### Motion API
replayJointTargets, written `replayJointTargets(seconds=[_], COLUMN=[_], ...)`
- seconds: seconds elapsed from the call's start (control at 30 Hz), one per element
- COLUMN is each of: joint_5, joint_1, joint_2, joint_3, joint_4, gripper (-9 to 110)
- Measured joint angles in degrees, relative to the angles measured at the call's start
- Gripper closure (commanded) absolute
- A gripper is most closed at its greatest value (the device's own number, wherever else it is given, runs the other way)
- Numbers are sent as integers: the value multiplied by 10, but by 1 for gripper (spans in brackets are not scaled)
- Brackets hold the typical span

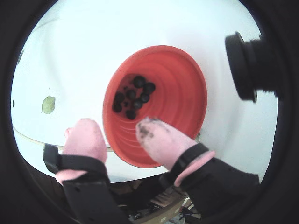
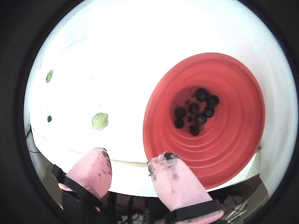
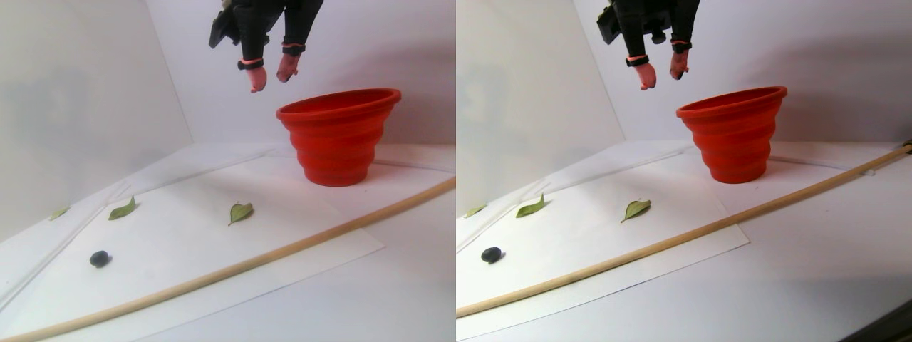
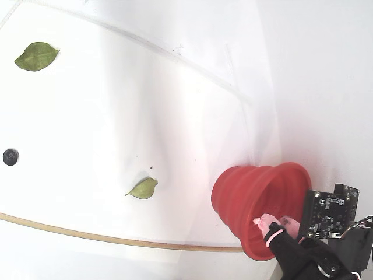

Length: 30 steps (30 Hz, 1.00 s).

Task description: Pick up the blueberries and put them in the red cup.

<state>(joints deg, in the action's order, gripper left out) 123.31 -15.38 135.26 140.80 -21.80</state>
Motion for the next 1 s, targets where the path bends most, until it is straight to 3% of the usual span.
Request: replayJointTargets(seconds=[1.0], joint_5=[15], joint_1=[151], joint_2=[36], joint_3=[118], joint_4=[46], gripper=[86])
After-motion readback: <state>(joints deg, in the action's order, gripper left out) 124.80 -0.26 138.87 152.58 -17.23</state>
